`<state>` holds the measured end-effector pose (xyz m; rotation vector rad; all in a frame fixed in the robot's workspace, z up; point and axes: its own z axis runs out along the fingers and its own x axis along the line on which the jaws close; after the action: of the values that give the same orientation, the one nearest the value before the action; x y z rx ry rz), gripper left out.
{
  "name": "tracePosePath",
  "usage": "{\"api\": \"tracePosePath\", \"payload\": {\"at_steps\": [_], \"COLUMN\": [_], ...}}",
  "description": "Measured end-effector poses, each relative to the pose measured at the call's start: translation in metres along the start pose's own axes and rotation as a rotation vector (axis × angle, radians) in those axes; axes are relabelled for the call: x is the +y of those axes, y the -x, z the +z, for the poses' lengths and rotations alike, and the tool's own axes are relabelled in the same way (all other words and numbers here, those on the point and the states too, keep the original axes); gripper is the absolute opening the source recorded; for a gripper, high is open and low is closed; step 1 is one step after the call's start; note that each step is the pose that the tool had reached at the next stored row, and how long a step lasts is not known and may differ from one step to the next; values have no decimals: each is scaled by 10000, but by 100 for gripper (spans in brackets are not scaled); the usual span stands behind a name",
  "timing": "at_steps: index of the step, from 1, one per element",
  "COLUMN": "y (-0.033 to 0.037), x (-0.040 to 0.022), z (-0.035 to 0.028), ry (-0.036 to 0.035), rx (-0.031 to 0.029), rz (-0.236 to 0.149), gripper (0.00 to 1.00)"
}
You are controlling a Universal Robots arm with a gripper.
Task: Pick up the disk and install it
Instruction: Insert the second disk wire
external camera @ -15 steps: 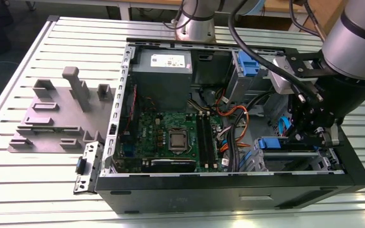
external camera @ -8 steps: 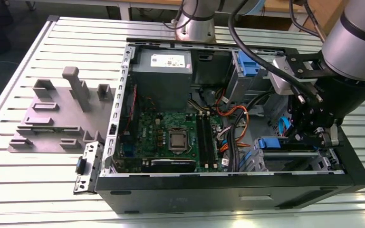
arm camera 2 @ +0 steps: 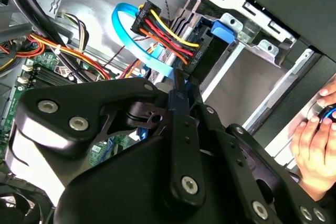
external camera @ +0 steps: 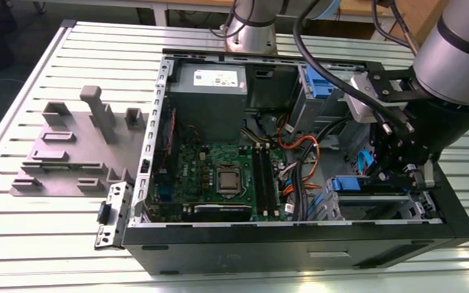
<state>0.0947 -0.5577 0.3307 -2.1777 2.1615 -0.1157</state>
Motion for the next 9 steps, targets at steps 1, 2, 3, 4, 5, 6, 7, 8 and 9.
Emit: {"api": "tracePosePath", "payload": {"at_steps": [1, 2, 3, 4, 5, 6, 7, 8, 9], "y": [-1, -3, -4, -4, -4, -4, -4, -4, -4], "x": [0, 0, 0, 0, 0, 0, 0, -1, -2], "z": [4, 9, 12, 13, 13, 13, 12, 7, -1], "ry": [0, -1, -1, 0, 0, 0, 0, -1, -2], "rx": [-4, -7, -10, -11, -11, -12, -14, -18, -27], "rz": [1, 1, 1, 1, 1, 1, 1, 2, 2], "gripper": [16, 16, 16, 16, 16, 16, 16, 16, 16]}}
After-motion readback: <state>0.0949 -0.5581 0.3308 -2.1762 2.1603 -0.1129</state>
